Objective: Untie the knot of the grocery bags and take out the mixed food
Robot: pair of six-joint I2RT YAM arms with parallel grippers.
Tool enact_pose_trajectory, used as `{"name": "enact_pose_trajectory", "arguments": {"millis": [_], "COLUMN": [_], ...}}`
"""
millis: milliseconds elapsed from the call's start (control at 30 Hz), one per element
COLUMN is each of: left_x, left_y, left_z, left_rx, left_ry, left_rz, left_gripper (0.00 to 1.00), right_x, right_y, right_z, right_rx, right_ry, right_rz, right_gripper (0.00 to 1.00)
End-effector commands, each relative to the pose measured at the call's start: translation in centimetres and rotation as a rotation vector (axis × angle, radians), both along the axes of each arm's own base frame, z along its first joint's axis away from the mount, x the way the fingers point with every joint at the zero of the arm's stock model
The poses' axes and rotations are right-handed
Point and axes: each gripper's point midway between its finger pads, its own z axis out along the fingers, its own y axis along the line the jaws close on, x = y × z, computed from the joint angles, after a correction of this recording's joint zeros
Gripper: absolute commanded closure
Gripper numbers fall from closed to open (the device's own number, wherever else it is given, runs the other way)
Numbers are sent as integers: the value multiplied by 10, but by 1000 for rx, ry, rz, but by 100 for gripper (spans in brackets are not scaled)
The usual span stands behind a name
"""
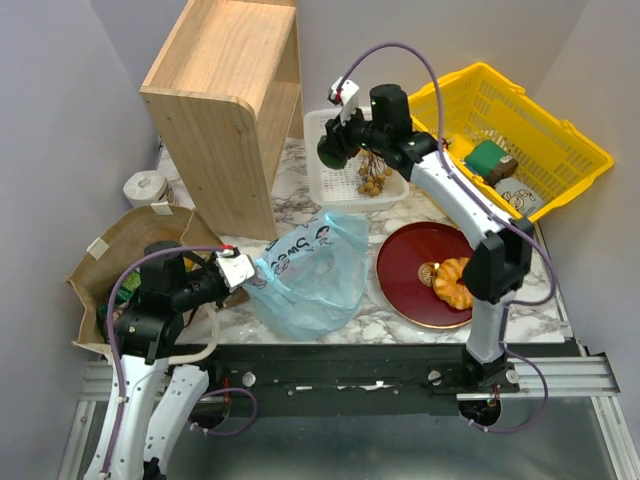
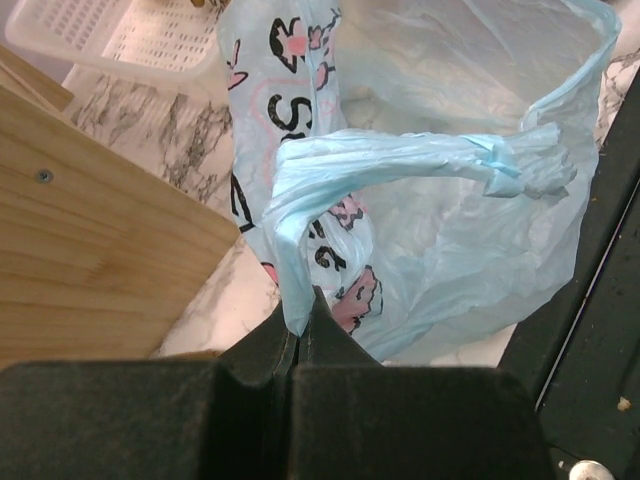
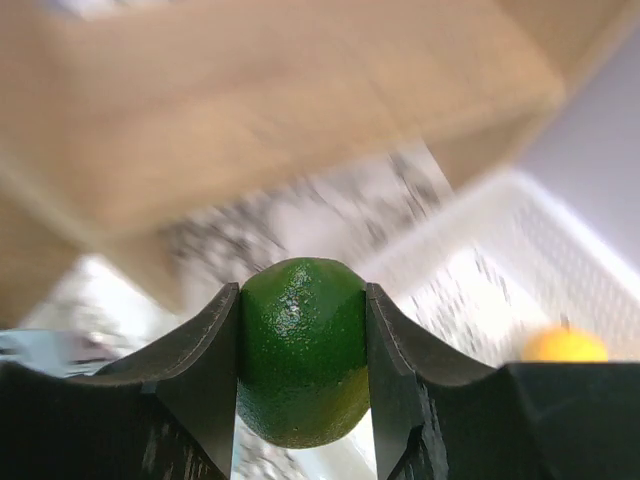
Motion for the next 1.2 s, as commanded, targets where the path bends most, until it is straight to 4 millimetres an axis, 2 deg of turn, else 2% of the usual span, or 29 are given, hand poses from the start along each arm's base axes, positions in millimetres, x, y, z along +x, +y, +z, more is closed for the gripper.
{"name": "enact_pose_trajectory", "arguments": {"millis": [0, 100, 267, 300, 333, 400, 433, 467, 500, 533, 567, 667, 700, 733, 800, 833, 867, 900, 933, 1000, 1033, 1067, 1100, 1133, 1167], "left_x": [-12, -19, -19, -18, -18, -17, -16, -15, -14, -13, -12, -14, -14, -15, -9, -5, -1, 2, 4, 15, 19, 26, 29, 35, 41], "left_y": [11, 15, 22, 22, 22, 22, 21, 21, 20, 20, 19, 13, 11, 9, 6, 2, -2, -4, -10, -16, -19, -23, -25, -27, -30], "left_z": [-4, -5, -9, -9, -7, -4, 1, 2, 4, 8, 9, 21, 26, 41, 57, 78, 85, 94, 110, 115, 124, 123, 123, 126, 123], "left_rx": [46, 73, 101, 104, 104, 106, 104, 103, 98, 93, 91, 70, 59, 42, 13, -21, -56, -81, -111, -153, -166, -171, -173, -178, -176], "left_ry": [25, 24, 22, 24, 19, 12, -1, 2, 3, 0, 12, 37, 42, 22, 4, -53, -43, -51, -85, -33, -42, -12, -8, -23, -13], "left_rz": [39, 37, 63, 65, 66, 60, 57, 54, 58, 61, 58, 31, 18, 20, 19, 15, 20, 19, -6, -4, -12, -27, -37, -44, -49], "left_gripper": [100, 100, 100, 100, 100, 100, 100, 97, 87, 59, 51, 38, 35, 33, 33, 33, 35, 36, 42, 48, 51, 56, 64, 80, 90], "right_x": [63, 71, 69, 70, 70, 68, 68, 67, 65, 64, 64, 63, 61, 60, 53, 48, 42, 37, 27, 13, 7, 0, -7, -10, -16], "right_y": [-45, -59, -78, -83, -85, -90, -91, -91, -91, -91, -91, -91, -91, -91, -90, -91, -92, -93, -92, -94, -94, -96, -98, -100, -103], "right_z": [-76, -107, -164, -170, -176, -186, -186, -184, -185, -184, -183, -161, -144, -134, -114, -94, -89, -82, -62, -63, -56, -43, -47, -44, -34], "right_rx": [-111, -156, -247, -263, -274, -296, -296, -292, -294, -292, -285, -240, -215, -196, -158, -126, -105, -88, -54, -36, -19, 1, -2, 3, 12], "right_ry": [92, 134, 218, 223, 232, 246, 245, 245, 246, 248, 251, 239, 221, 212, 201, 179, 191, 190, 166, 190, 186, 170, 181, 171, 151], "right_rz": [-240, -273, -322, -345, -355, -373, -373, -372, -366, -364, -369, -380, -381, -377, -372, -370, -374, -371, -350, -344, -333, -332, -328, -326, -327], "right_gripper": [88, 88, 87, 84, 74, 61, 45, 39, 35, 24, 21, 7, 5, 2, 1, 1, 1, 1, 1, 1, 1, 1, 1, 1, 1]}}
